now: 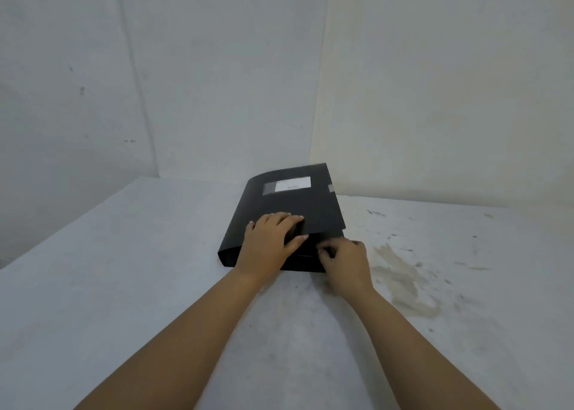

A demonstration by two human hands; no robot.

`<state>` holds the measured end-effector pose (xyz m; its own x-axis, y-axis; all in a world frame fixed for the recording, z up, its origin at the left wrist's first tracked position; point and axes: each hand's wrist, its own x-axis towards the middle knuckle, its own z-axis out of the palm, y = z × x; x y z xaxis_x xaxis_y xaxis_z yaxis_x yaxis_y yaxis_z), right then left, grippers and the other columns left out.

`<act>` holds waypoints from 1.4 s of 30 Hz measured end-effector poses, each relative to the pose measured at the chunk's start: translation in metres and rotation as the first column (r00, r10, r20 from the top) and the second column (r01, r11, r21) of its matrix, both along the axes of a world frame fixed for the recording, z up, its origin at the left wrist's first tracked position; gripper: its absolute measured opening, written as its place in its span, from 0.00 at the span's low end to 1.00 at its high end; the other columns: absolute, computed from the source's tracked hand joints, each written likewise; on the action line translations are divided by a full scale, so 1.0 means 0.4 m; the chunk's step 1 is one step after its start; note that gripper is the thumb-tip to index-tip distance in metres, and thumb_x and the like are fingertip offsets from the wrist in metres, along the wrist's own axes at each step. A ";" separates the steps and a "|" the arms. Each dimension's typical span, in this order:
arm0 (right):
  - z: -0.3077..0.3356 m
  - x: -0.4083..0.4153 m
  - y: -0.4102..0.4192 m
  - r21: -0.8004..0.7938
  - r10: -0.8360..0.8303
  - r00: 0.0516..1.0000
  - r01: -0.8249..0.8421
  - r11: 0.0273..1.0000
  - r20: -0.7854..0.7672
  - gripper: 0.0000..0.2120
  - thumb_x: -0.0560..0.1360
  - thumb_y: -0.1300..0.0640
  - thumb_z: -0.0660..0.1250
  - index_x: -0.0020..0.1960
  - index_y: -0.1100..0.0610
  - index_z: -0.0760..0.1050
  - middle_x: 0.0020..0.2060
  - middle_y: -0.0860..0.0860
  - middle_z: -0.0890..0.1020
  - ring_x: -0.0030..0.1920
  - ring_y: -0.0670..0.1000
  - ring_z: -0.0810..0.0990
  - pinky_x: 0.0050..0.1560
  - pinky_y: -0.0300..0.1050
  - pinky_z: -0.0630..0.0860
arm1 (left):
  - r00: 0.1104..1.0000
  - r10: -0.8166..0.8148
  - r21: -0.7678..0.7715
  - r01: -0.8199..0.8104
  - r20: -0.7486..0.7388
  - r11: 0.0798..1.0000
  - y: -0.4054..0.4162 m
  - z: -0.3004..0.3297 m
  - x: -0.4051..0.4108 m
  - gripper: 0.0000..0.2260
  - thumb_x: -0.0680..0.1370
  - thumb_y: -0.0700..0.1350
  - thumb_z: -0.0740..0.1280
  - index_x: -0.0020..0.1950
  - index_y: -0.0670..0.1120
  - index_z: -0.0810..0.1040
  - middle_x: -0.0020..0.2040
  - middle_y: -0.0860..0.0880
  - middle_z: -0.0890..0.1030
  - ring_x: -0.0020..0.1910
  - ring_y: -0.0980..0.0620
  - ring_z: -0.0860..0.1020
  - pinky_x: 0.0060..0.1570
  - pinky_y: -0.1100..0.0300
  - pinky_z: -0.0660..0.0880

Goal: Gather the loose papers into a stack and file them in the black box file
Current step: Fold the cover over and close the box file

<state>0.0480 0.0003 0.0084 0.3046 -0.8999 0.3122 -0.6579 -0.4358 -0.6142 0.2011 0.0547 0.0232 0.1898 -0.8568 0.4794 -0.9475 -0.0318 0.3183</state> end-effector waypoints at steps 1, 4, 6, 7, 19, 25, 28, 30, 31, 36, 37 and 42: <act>0.006 -0.004 -0.002 -0.002 -0.042 0.997 0.042 0.999 0.067 0.11 0.75 0.60 0.61 0.52 0.55 0.81 0.51 0.51 0.83 0.50 0.53 0.76 0.48 0.40 0.70 | 1.000 -0.004 0.035 0.003 0.005 0.999 -0.001 -0.008 -0.002 0.21 0.77 0.60 0.59 0.68 0.55 0.71 0.65 0.54 0.76 0.66 0.53 0.72 0.66 0.44 0.68; 0.020 -0.022 -0.021 0.070 -0.186 0.939 0.173 0.982 0.290 0.11 0.75 0.64 0.57 0.49 0.61 0.78 0.47 0.56 0.81 0.42 0.53 0.77 0.40 0.42 0.73 | 1.000 -0.016 0.095 0.014 0.024 0.995 -0.002 -0.032 0.000 0.21 0.77 0.60 0.58 0.68 0.55 0.71 0.64 0.54 0.76 0.64 0.53 0.72 0.68 0.45 0.65; 0.031 -0.035 -0.049 0.220 -0.254 0.850 0.168 0.961 0.462 0.12 0.76 0.65 0.54 0.51 0.60 0.76 0.45 0.56 0.79 0.41 0.55 0.81 0.41 0.49 0.80 | 0.998 -0.017 0.126 0.010 0.054 0.992 -0.003 -0.045 0.004 0.21 0.77 0.61 0.58 0.68 0.56 0.72 0.64 0.54 0.76 0.65 0.54 0.71 0.70 0.46 0.63; 0.039 -0.038 -0.067 0.301 -0.283 0.812 0.140 0.943 0.511 0.12 0.77 0.63 0.53 0.52 0.59 0.74 0.45 0.55 0.78 0.38 0.55 0.81 0.36 0.49 0.81 | 0.997 -0.018 0.146 0.008 0.070 0.989 -0.005 -0.050 0.006 0.21 0.77 0.61 0.58 0.69 0.56 0.71 0.64 0.54 0.75 0.66 0.54 0.71 0.70 0.46 0.62; 0.078 0.030 -0.273 0.481 0.053 0.984 -0.131 0.867 0.173 0.20 0.74 0.59 0.67 0.64 0.63 0.71 0.63 0.63 0.75 0.50 0.58 0.77 0.36 0.42 0.71 | 0.997 -0.010 0.259 -0.011 0.078 0.966 -0.026 -0.049 0.006 0.23 0.78 0.62 0.55 0.71 0.57 0.67 0.66 0.54 0.72 0.68 0.53 0.68 0.72 0.46 0.59; 0.061 0.036 -0.304 0.432 0.094 0.986 -0.146 0.890 0.138 0.28 0.73 0.60 0.70 0.71 0.59 0.67 0.67 0.56 0.73 0.62 0.57 0.74 0.53 0.43 0.73 | 0.992 -0.046 0.337 0.002 0.121 0.942 -0.058 0.001 0.027 0.36 0.68 0.74 0.43 0.67 0.59 0.71 0.54 0.54 0.74 0.57 0.52 0.72 0.56 0.49 0.71; 0.059 0.040 -0.301 0.284 0.133 0.989 -0.108 0.953 -0.071 0.24 0.75 0.58 0.68 0.69 0.62 0.69 0.68 0.57 0.71 0.65 0.56 0.72 0.55 0.37 0.64 | 0.997 -0.009 0.366 -0.021 0.081 0.930 -0.142 0.034 0.044 0.26 0.76 0.66 0.49 0.62 0.56 0.76 0.50 0.53 0.74 0.57 0.50 0.73 0.54 0.47 0.71; 0.060 0.049 -0.296 0.230 0.123 0.981 -0.086 0.969 -0.152 0.24 0.75 0.57 0.67 0.69 0.63 0.68 0.68 0.57 0.67 0.66 0.56 0.70 0.59 0.38 0.64 | 0.995 -0.013 0.427 -0.032 0.101 0.904 -0.204 0.031 0.042 0.18 0.79 0.58 0.54 0.65 0.56 0.72 0.61 0.50 0.73 0.66 0.48 0.68 0.61 0.38 0.65; 0.058 0.055 -0.296 0.208 0.111 0.977 -0.072 0.975 -0.180 0.24 0.76 0.57 0.67 0.69 0.63 0.68 0.68 0.56 0.67 0.66 0.55 0.70 0.62 0.39 0.64 | 0.995 -0.012 0.464 -0.033 0.095 0.885 -0.228 0.022 0.038 0.18 0.80 0.57 0.54 0.68 0.57 0.69 0.67 0.48 0.69 0.70 0.47 0.65 0.64 0.33 0.60; 0.044 0.069 -0.285 0.025 0.067 0.871 -0.063 0.998 -0.487 0.20 0.79 0.51 0.59 0.68 0.58 0.70 0.67 0.55 0.71 0.67 0.55 0.68 0.64 0.47 0.68 | 0.996 0.020 0.580 -0.070 0.091 0.812 -0.287 -0.034 0.033 0.23 0.78 0.59 0.43 0.74 0.68 0.47 0.80 0.51 0.45 0.78 0.41 0.41 0.63 0.25 0.36; 0.038 0.066 -0.282 -0.020 0.051 0.847 -0.072 0.997 -0.529 0.20 0.80 0.51 0.57 0.68 0.58 0.69 0.68 0.55 0.70 0.67 0.55 0.67 0.64 0.48 0.68 | 0.995 0.020 0.577 -0.071 0.093 0.814 -0.292 -0.040 0.033 0.23 0.78 0.60 0.43 0.74 0.69 0.46 0.80 0.51 0.45 0.78 0.41 0.40 0.63 0.25 0.36; 0.019 0.067 -0.263 -0.130 -0.047 0.805 -0.037 0.991 -0.592 0.19 0.81 0.51 0.52 0.68 0.55 0.68 0.70 0.52 0.69 0.69 0.55 0.65 0.64 0.51 0.65 | 0.997 0.025 0.570 -0.065 0.078 0.819 -0.288 -0.046 0.036 0.24 0.77 0.60 0.43 0.73 0.69 0.47 0.80 0.51 0.46 0.78 0.41 0.42 0.63 0.25 0.36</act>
<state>0.0748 -0.1049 0.0160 0.4636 -0.8665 0.1850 -0.8771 -0.4784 -0.0430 0.2154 -0.0605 0.0050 0.2212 -0.9718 -0.0818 -0.9579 -0.2322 0.1686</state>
